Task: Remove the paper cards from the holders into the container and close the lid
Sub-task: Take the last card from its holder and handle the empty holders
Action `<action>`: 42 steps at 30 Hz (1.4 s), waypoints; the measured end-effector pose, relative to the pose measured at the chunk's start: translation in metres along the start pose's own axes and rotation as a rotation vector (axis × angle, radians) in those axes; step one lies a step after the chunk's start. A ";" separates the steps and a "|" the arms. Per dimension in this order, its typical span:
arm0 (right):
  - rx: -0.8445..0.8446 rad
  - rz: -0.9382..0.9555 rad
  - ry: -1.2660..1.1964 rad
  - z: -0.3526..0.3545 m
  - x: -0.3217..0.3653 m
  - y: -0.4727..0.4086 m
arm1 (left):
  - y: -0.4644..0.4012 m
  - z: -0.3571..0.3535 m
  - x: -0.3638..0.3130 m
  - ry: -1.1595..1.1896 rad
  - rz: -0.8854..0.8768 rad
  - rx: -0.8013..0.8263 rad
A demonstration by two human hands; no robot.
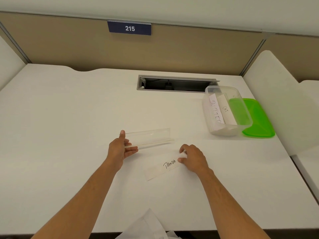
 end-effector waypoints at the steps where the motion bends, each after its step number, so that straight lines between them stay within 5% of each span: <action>1: 0.006 0.000 -0.032 0.001 0.000 0.000 | -0.001 0.000 0.000 0.000 0.002 0.001; 12: 0.104 0.163 -0.615 0.073 0.038 0.007 | -0.008 -0.012 -0.009 -0.049 -0.023 0.045; 20: -0.102 0.342 -0.797 0.121 0.065 0.004 | -0.006 -0.035 -0.018 -0.073 -0.128 0.156; 42: -0.005 0.292 -0.482 0.058 0.054 -0.017 | -0.013 -0.053 -0.028 -0.055 -0.151 0.262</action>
Point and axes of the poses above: each hand's wrist, its own y-axis away from the middle knuckle, its own z-axis out of the back of the hand, x = y × z, the point moved 8 cm from there along -y, towards the middle knuckle, and after that the axes turned 8 degrees about -y, right-handed, at the moved point
